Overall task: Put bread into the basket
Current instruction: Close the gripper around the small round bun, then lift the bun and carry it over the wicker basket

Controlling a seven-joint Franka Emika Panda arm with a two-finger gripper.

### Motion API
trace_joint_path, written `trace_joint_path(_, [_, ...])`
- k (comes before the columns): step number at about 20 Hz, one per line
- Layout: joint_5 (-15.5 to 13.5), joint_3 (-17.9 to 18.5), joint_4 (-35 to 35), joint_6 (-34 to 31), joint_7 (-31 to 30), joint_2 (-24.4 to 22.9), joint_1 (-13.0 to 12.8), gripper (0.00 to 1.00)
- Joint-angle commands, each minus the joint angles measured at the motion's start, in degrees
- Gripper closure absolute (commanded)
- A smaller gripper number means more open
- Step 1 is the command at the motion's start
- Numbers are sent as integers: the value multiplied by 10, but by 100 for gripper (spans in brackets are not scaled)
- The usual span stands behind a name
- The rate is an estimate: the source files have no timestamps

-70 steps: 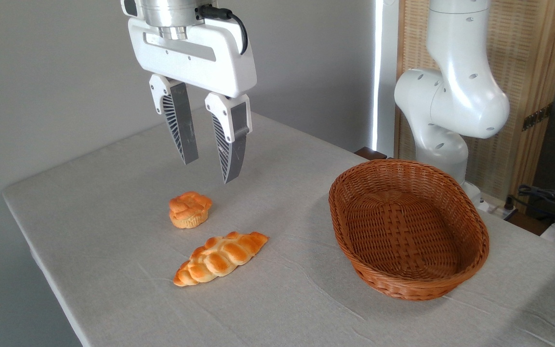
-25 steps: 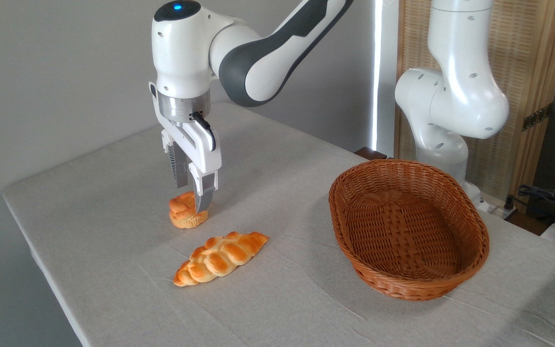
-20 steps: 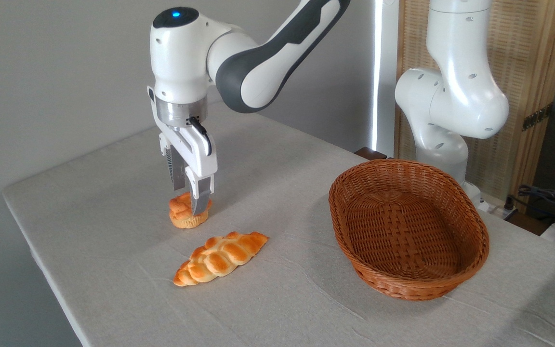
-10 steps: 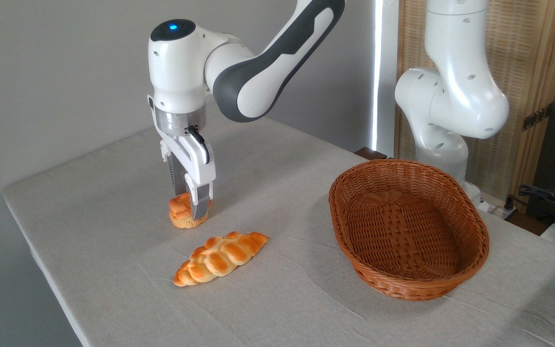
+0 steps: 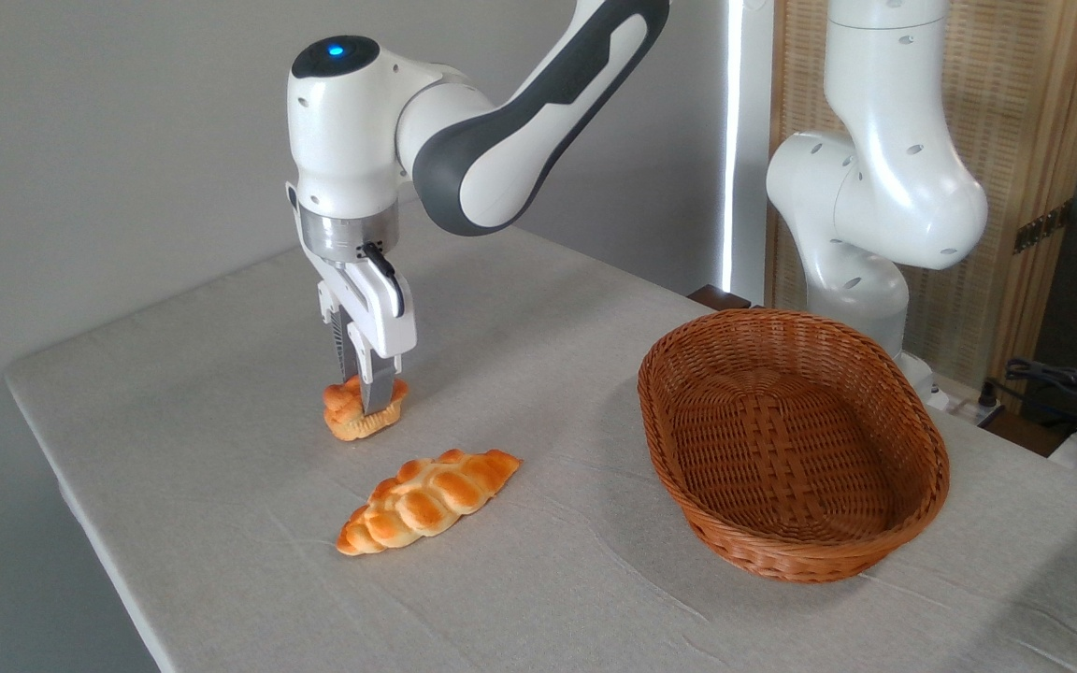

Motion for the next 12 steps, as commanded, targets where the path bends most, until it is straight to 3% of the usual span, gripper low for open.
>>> trace_joint_path(1, [-7,19,8,-44,9,-47,6,86])
trace_joint_path(5, [-6,85,9,-146,89,-109,6,85])
trace_joint_path(7, [-5,122,5,-217,172,-150,6,84])
trace_joint_path(9, [0,185,1,-293,269,-191,6,83])
trace_joint_path(12, [60,266,-26,-401,393,-251,6,82])
